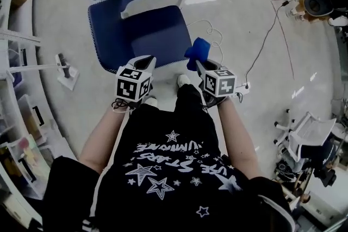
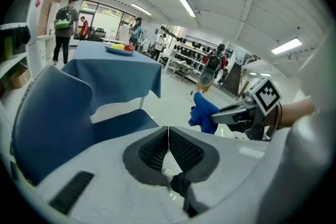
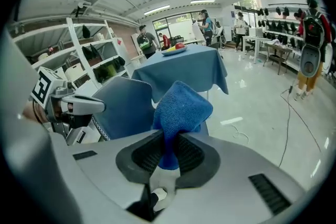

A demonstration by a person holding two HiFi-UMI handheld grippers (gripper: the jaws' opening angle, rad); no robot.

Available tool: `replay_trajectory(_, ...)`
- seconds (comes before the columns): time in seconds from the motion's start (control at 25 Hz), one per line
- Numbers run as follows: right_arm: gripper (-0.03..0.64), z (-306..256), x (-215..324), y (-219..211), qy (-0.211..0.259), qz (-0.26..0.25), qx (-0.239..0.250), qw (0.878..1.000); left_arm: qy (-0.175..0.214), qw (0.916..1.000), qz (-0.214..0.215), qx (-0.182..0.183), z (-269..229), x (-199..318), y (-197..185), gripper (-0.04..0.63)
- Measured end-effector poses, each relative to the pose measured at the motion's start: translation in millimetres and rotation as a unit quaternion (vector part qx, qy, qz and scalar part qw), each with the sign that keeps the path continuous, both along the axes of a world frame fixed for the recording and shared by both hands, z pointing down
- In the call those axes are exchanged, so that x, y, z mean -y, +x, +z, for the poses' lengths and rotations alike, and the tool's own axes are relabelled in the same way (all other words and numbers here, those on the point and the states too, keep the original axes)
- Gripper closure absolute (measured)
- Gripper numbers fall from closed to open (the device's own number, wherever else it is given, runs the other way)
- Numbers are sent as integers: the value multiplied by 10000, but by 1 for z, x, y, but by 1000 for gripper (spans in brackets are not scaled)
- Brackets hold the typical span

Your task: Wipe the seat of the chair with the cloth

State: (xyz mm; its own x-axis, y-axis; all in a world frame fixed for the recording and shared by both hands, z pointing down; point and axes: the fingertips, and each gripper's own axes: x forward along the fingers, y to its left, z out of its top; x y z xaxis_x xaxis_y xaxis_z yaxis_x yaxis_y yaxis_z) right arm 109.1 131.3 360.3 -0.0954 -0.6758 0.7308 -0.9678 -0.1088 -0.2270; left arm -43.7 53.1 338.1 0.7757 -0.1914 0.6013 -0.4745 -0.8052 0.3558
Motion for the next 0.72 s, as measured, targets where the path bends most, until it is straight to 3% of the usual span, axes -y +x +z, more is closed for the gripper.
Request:
replay_trajectory(0.28, 561, 26, 70, 48, -61, -1060, 305, 9939, -61, 9892, -1377, 503, 17, 33, 13, 574)
replay_trajectory(0.52, 561, 65, 110, 78, -269, -1711, 709, 9823, -189, 9625, -2567, 856, 43, 56, 21, 574)
replay_trajectory(0.64, 561, 86, 129, 75, -419, -2143, 622, 9739, -312, 9453, -3124, 882, 50, 66, 16, 574)
replay_trajectory(0.72, 561, 100, 142, 69, -502, -2354, 555, 9690, -369, 9409, -3269, 808, 56, 72, 17, 574)
